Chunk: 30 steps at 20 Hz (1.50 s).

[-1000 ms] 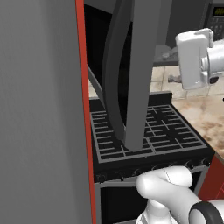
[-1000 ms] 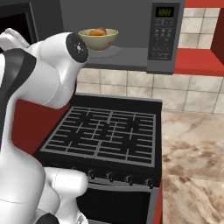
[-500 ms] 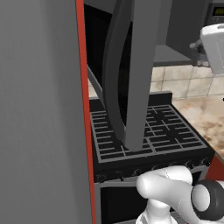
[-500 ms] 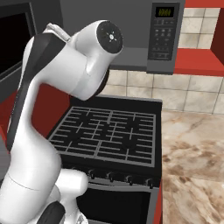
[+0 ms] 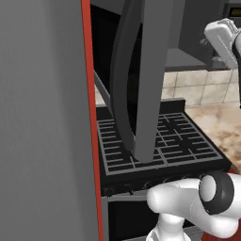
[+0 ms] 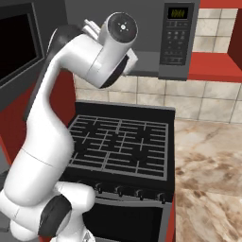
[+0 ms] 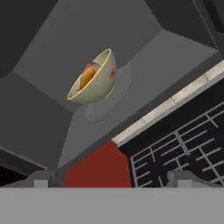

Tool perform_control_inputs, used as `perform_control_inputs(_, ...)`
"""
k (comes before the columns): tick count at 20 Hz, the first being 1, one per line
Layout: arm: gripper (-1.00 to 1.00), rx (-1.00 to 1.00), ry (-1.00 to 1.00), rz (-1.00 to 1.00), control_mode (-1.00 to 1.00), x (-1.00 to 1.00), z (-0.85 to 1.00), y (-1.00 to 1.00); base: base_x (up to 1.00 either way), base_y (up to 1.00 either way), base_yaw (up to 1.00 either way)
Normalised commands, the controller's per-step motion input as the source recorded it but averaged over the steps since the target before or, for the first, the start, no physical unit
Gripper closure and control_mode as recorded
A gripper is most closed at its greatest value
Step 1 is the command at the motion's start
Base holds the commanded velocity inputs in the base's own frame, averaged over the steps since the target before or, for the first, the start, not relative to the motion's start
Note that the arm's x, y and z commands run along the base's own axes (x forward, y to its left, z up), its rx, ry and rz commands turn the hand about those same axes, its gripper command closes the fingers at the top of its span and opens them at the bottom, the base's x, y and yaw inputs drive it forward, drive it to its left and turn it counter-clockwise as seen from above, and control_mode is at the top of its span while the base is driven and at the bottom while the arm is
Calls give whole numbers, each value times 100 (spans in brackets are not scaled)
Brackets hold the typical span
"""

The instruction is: The microwave is finished heating the chicken drumstick and carrot. Take the bowl containing the food and place it on the dining counter.

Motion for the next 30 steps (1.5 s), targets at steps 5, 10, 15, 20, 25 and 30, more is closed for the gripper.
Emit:
perform_control_inputs(5, -100, 16, 0, -39, -100, 77, -8, 31, 0, 0, 0)
perform_control_inputs(10, -100, 13, 1, -3, -100, 8, 0, 8, 0, 0, 0)
perform_control_inputs(15, -100, 19, 13, 3, -100, 43, 25, 0, 0, 0, 0)
perform_control_inputs(20, -100, 11, 12, 7, -100, 23, 8, 5, 0, 0, 0)
perform_control_inputs(25, -100, 0, 0, 0, -100, 46, 0, 0, 0, 0, 0)
perform_control_inputs(30, -100, 0, 0, 0, -100, 73, -5, 0, 0, 0, 0)
